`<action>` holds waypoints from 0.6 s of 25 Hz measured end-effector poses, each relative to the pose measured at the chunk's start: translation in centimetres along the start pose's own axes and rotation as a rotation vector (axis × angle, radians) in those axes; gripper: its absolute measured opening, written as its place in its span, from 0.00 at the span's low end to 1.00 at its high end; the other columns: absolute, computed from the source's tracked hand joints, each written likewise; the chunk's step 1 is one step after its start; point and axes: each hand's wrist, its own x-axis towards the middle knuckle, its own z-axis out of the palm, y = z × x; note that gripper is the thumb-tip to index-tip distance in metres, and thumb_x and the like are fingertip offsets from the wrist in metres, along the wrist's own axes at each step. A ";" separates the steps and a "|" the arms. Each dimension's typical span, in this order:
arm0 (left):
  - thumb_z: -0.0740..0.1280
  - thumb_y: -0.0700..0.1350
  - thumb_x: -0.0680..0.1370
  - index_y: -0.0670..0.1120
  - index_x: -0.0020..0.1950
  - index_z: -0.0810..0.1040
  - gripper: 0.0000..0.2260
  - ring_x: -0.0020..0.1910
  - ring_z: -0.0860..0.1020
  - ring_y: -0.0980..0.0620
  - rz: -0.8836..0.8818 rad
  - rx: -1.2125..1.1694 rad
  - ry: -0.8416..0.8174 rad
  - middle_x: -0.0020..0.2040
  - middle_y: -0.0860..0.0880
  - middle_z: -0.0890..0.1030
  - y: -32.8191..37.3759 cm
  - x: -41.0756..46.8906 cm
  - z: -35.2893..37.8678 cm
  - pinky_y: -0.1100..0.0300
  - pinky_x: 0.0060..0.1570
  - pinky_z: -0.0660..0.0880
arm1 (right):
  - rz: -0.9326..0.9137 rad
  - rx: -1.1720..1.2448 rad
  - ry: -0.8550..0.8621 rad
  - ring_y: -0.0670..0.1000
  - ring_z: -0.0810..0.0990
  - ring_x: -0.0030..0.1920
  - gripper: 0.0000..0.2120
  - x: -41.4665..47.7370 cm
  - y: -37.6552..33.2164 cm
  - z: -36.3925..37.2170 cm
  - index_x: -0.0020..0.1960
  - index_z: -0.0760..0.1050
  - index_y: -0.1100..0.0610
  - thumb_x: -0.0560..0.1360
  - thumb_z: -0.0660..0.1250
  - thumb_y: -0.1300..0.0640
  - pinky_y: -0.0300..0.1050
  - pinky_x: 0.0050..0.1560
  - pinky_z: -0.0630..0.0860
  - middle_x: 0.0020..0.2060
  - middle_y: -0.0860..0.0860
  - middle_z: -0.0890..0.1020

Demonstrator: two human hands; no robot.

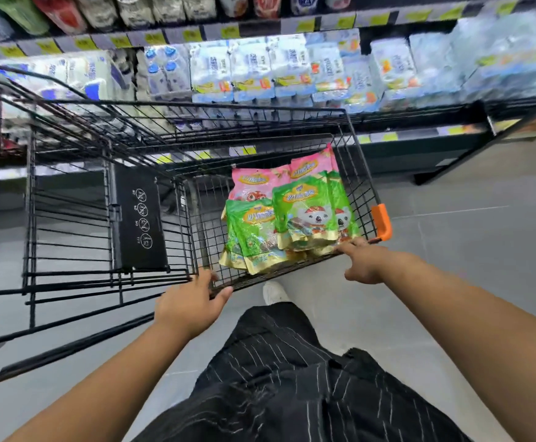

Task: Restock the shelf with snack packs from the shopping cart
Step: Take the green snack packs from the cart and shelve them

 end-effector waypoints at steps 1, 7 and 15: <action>0.47 0.71 0.77 0.57 0.64 0.65 0.25 0.50 0.82 0.47 -0.004 -0.013 -0.007 0.52 0.56 0.84 1.1 0.4 -0.1 0.53 0.44 0.78 | -0.001 -0.022 -0.024 0.61 0.64 0.74 0.32 0.1 1.0 -1.0 0.78 0.54 0.45 0.78 0.63 0.54 0.54 0.70 0.67 0.78 0.55 0.52; 0.53 0.68 0.78 0.58 0.64 0.67 0.22 0.51 0.81 0.52 -0.042 -0.102 -0.062 0.53 0.57 0.83 6.9 1.0 -1.4 0.56 0.44 0.77 | -0.030 0.005 -0.046 0.59 0.66 0.72 0.26 1.1 6.3 -3.9 0.75 0.63 0.48 0.78 0.63 0.54 0.52 0.71 0.67 0.75 0.56 0.59; 0.46 0.77 0.69 0.61 0.66 0.69 0.34 0.52 0.81 0.52 -0.154 -0.141 -0.095 0.51 0.60 0.82 10.5 1.4 -0.7 0.53 0.50 0.78 | -0.209 0.009 -0.013 0.55 0.73 0.65 0.18 2.9 12.1 -6.2 0.66 0.75 0.53 0.76 0.63 0.56 0.46 0.64 0.71 0.66 0.55 0.74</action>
